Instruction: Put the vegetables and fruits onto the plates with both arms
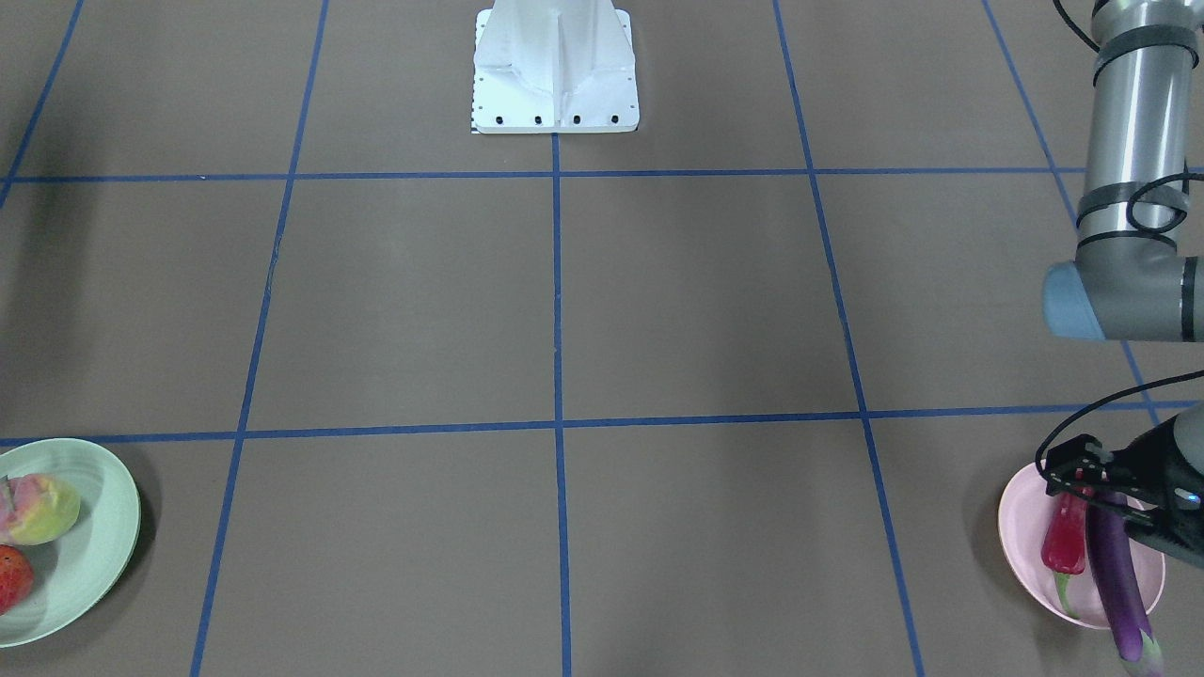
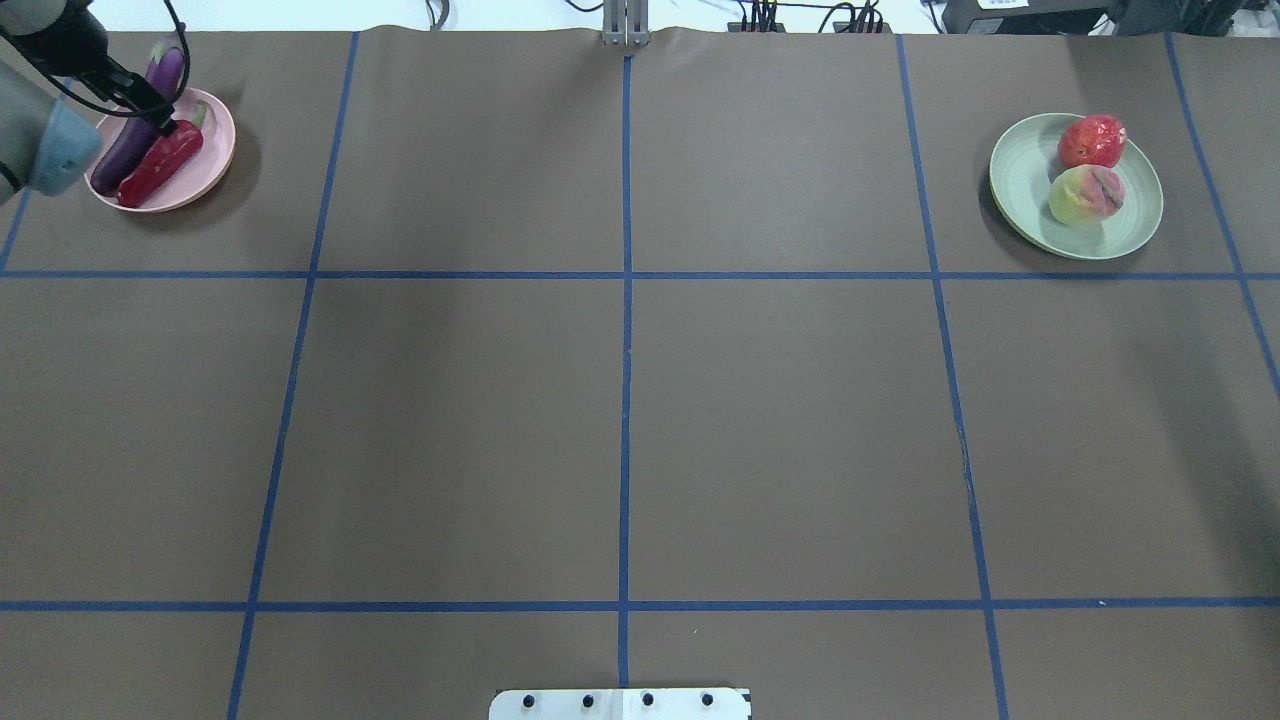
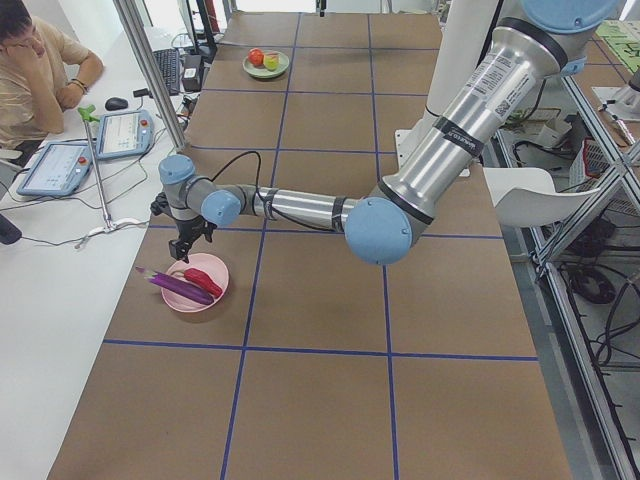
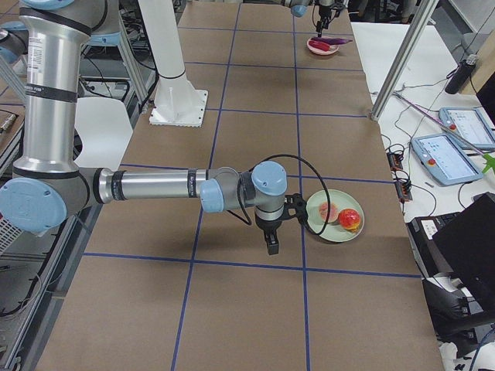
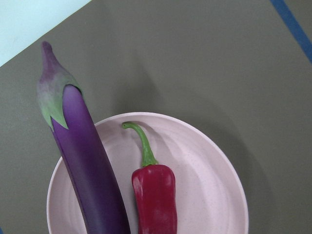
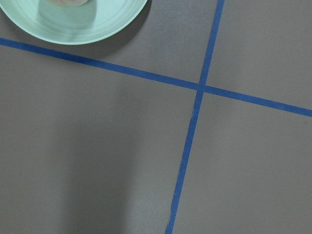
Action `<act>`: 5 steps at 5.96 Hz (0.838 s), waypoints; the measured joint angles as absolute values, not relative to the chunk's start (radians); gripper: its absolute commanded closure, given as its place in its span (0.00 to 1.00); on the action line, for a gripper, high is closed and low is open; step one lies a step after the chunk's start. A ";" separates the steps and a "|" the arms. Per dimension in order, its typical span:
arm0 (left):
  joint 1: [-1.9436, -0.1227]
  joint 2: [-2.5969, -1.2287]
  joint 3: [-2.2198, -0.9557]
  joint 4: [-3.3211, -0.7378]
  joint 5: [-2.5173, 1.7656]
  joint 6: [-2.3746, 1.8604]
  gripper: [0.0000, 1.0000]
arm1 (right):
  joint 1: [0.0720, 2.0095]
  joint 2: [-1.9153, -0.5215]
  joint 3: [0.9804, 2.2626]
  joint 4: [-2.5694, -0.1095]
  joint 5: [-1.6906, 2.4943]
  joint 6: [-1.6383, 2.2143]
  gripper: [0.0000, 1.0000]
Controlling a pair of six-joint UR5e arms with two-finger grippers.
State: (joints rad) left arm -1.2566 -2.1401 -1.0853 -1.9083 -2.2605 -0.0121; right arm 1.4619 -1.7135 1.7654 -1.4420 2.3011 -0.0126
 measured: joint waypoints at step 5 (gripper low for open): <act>-1.545 -1.635 -1.723 -1.543 -2.375 0.012 0.00 | 1.463 -1.701 1.774 -1.445 2.303 -0.010 0.01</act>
